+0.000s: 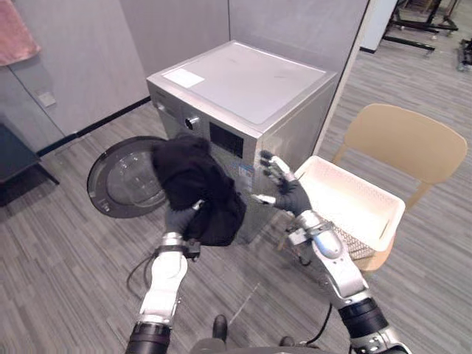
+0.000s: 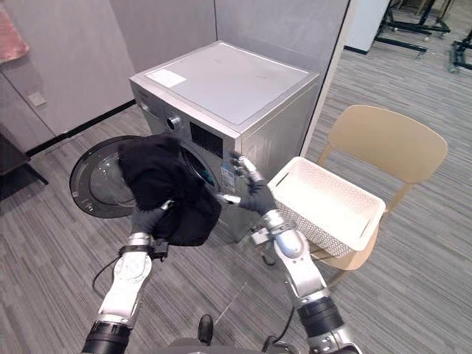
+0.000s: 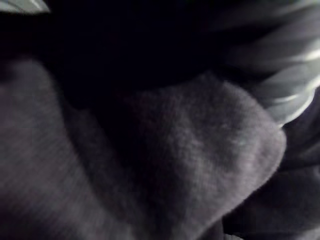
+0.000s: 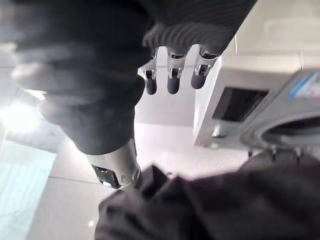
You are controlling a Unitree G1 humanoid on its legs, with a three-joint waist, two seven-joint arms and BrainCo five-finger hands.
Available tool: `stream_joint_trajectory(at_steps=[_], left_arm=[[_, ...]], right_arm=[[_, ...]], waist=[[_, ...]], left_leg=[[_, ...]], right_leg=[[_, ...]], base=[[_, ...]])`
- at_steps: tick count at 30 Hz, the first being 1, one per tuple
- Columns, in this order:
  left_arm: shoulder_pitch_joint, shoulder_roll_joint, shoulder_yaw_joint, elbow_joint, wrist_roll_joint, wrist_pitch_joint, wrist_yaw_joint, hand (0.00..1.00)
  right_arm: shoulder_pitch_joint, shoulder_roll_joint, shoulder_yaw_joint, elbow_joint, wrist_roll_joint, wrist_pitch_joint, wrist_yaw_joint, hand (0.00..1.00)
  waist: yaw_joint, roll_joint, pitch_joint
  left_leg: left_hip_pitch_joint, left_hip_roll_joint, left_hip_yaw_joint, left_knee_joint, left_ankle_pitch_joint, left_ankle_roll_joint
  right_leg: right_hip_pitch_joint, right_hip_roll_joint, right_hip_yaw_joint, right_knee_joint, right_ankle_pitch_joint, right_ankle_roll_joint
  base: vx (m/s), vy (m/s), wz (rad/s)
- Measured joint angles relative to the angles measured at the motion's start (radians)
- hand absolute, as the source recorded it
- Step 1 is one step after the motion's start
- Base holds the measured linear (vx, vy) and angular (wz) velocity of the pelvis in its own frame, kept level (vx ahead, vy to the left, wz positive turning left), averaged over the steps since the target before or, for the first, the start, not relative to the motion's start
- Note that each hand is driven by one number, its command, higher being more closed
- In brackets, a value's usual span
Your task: Pick up the laundry basket with both hands and put the clothes into the washing machine.
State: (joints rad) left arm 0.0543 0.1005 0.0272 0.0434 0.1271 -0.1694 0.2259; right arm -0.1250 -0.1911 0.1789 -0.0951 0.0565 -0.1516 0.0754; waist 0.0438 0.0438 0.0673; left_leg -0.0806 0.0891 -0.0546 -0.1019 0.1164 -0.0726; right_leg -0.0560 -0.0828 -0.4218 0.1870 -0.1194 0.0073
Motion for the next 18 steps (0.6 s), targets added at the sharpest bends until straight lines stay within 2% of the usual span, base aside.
stream_joint_trajectory(at_steps=[3, 5, 6, 7, 8, 9, 10, 12, 14, 15, 16, 18], left_arm=[[0.054, -0.001, 0.065, -0.002, -0.028, 0.008, 0.001, 1.0], [0.06, -0.002, 0.077, 0.008, -0.057, 0.012, 0.0, 1.0], [0.06, -0.008, 0.081, 0.013, -0.064, 0.014, -0.003, 1.0], [0.053, -0.023, 0.086, 0.029, -0.077, 0.014, -0.006, 1.0], [0.056, -0.029, 0.092, 0.033, -0.077, 0.014, -0.007, 1.0], [0.063, -0.035, 0.108, 0.051, -0.078, 0.015, -0.007, 1.0], [0.068, -0.036, 0.123, 0.087, -0.078, 0.017, -0.01, 1.0], [0.098, -0.035, 0.151, 0.126, -0.078, 0.021, -0.02, 1.0], [0.145, -0.038, 0.181, 0.16, -0.077, 0.037, -0.032, 1.0], [0.178, -0.039, 0.188, 0.179, -0.077, 0.053, -0.037, 1.0], [0.198, -0.041, 0.191, 0.189, -0.077, 0.059, -0.047, 1.0], [0.236, -0.05, 0.209, 0.205, -0.076, 0.085, -0.062, 1.0]], right_arm=[[0.053, -0.013, -0.092, -0.039, -0.059, -0.009, -0.035, 0.0], [0.092, -0.016, -0.145, -0.037, -0.079, -0.012, -0.058, 0.0], [0.116, -0.018, -0.178, -0.024, -0.094, -0.013, -0.073, 0.0], [0.133, -0.027, -0.214, 0.012, -0.109, -0.014, -0.091, 0.0], [0.136, -0.031, -0.223, 0.031, -0.115, -0.012, -0.094, 0.0], [0.146, -0.033, -0.23, 0.067, -0.132, -0.002, -0.095, 0.0], [0.168, -0.033, -0.232, 0.109, -0.157, 0.004, -0.098, 0.0], [0.172, -0.021, -0.227, 0.204, -0.197, 0.013, -0.094, 0.0], [0.175, 0.011, -0.22, 0.303, -0.229, 0.035, -0.092, 0.0], [0.181, 0.033, -0.222, 0.37, -0.237, 0.05, -0.092, 0.0], [0.189, 0.04, -0.222, 0.409, -0.245, 0.054, -0.092, 0.0], [0.217, 0.06, -0.233, 0.517, -0.264, 0.073, -0.093, 0.0]], waist=[[0.001, -0.003, -0.01], [0.002, -0.005, -0.009], [-0.003, -0.006, -0.008], [-0.001, -0.009, -0.007], [0.001, -0.01, -0.006], [0.015, -0.019, 0.001], [0.025, -0.015, 0.0], [0.03, -0.014, 0.0], [0.031, -0.034, 0.013], [0.031, -0.045, 0.021], [0.032, -0.051, 0.024], [0.036, -0.078, 0.042]], left_leg=[[-0.053, -0.005, -0.044, 0.007, 0.026, -0.011], [-0.089, -0.022, -0.093, 0.007, 0.053, -0.015], [-0.12, -0.044, -0.088, 0.007, 0.097, -0.008], [-0.153, -0.072, -0.027, 0.007, 0.156, 0.028], [-0.159, -0.074, 0.028, 0.009, 0.126, 0.062], [-0.171, -0.067, 0.185, 0.051, 0.068, 0.106], [-0.18, -0.057, 0.281, 0.124, 0.017, 0.102], [-0.17, -0.065, 0.277, 0.128, -0.009, 0.103], [-0.182, -0.077, 0.275, 0.158, -0.061, 0.111], [-0.198, -0.08, 0.282, 0.209, -0.099, 0.111], [-0.209, -0.086, 0.289, 0.243, -0.124, 0.113], [-0.223, -0.114, 0.305, 0.329, -0.188, 0.135]], right_leg=[[-0.05, -0.015, -0.051, 0.057, -0.039, -0.003], [-0.076, -0.046, -0.114, 0.12, -0.076, -0.008], [-0.081, -0.073, -0.165, 0.15, -0.097, -0.009], [-0.078, -0.114, -0.232, 0.158, -0.107, -0.013], [-0.075, -0.125, -0.254, 0.157, -0.107, -0.016], [-0.068, -0.135, -0.282, 0.159, -0.108, -0.016], [-0.057, -0.15, -0.31, 0.164, -0.114, -0.006], [-0.052, -0.163, -0.318, 0.19, -0.125, 0.012], [-0.044, -0.183, -0.323, 0.203, -0.137, 0.03], [-0.036, -0.197, -0.328, 0.211, -0.151, 0.05], [-0.033, -0.208, -0.33, 0.22, -0.161, 0.052], [-0.03, -0.271, -0.328, 0.292, -0.205, 0.063]], base=[[0.08, -0.074, 0.52], [0.09, -0.09, 1.01], [0.02, -0.044, 1.51], [0.01, 0.002, 1.46], [-0.02, 0.078, 1.18], [0.04, 0.091, 0.78], [0.09, 0.068, 0.74], [0.08, 0.059, 0.41], [0.0, 0.084, 0.23], [0.03, 0.074, 0.21], [0.07, 0.11, 0.3], [0.16, 0.13, 0.35]])
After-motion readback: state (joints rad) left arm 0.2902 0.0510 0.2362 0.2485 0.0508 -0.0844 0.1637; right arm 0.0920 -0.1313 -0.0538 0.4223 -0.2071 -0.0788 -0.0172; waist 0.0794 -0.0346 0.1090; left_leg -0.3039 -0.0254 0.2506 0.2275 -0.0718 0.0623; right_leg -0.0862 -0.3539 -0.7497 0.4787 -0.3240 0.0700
